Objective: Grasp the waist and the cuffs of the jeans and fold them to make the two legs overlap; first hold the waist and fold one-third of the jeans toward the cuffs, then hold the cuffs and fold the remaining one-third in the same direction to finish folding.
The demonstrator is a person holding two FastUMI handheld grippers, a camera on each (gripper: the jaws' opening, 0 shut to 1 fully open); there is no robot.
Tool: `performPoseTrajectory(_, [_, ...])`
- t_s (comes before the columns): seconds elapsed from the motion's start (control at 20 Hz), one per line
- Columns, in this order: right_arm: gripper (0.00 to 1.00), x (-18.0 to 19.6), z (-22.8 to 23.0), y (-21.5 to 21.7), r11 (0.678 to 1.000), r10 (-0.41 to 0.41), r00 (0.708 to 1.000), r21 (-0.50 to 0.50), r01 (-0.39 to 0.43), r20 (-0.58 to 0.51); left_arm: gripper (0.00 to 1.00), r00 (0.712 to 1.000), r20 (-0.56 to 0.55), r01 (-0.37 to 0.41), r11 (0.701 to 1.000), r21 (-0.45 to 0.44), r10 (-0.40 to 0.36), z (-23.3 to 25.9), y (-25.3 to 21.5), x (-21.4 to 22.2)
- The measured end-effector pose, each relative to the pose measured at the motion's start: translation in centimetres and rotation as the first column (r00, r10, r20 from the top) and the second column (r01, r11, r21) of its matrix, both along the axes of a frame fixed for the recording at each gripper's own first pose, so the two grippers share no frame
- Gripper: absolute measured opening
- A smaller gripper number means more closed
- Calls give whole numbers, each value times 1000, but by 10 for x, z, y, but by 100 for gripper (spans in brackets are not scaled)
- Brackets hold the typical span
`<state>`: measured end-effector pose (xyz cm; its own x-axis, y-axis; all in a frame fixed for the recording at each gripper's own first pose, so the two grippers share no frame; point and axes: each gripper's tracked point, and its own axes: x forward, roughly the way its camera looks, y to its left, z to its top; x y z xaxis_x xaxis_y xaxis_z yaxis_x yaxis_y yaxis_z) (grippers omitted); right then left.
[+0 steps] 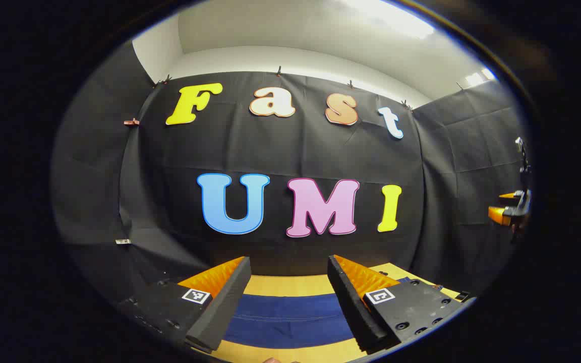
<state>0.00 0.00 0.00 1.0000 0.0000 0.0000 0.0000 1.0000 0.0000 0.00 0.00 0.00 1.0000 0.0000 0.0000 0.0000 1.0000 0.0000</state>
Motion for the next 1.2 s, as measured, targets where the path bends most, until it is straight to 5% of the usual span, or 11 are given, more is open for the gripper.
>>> performPoseTrajectory(0.55, [94,7,25,99,985,153,988,78,-153,1,96,990,-32,-134,989,66,137,-14,82,-44])
performPoseTrajectory(0.9, [96,15,50,144,958,283,958,-54,-280,42,96,985,-36,-167,983,81,170,-16,110,-52])
performPoseTrajectory(1.2, [96,12,58,163,922,342,938,-211,-324,55,96,989,-81,-109,985,136,120,-28,120,-45])
